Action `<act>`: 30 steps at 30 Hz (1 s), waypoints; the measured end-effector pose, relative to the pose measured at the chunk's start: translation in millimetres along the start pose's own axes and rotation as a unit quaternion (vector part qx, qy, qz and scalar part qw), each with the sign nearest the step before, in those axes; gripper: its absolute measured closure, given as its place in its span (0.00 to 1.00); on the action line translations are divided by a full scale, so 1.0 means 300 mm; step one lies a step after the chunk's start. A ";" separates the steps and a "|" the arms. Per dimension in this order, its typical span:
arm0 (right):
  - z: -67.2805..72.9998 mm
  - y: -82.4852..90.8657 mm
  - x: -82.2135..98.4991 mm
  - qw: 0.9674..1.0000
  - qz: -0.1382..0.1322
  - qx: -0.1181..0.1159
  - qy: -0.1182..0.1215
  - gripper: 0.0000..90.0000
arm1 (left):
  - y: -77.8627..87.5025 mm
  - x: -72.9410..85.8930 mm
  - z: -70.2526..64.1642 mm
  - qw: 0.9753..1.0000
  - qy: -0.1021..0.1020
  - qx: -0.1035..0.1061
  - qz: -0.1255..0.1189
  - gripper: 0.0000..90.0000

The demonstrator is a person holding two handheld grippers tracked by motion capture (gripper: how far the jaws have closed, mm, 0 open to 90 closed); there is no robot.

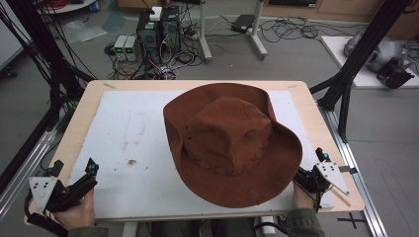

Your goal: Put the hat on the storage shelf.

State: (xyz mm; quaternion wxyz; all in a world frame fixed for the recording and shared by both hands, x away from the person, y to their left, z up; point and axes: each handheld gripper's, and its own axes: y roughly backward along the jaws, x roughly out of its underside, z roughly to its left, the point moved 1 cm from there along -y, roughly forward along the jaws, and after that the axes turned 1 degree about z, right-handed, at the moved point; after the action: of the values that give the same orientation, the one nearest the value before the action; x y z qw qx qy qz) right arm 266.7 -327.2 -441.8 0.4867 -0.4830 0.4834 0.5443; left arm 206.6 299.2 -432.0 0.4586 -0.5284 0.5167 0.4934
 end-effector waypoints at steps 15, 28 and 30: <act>-0.002 -0.010 0.003 1.000 0.007 -0.004 0.003 0.04 | -0.010 0.011 -0.001 1.000 -0.002 0.003 0.007 0.10; -0.002 -0.006 0.000 1.000 0.003 -0.006 0.005 0.05 | -0.018 0.016 -0.010 1.000 0.001 0.013 0.010 0.10; -0.003 -0.002 -0.001 1.000 0.005 -0.005 0.002 0.05 | -0.018 0.015 -0.011 1.000 0.001 0.013 0.010 0.10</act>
State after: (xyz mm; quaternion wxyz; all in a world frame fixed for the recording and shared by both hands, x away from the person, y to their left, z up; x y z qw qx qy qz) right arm 267.3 -328.0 -441.5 0.4808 -0.4843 0.4837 0.5480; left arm 212.0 295.8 -436.5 0.4600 -0.5174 0.5290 0.4909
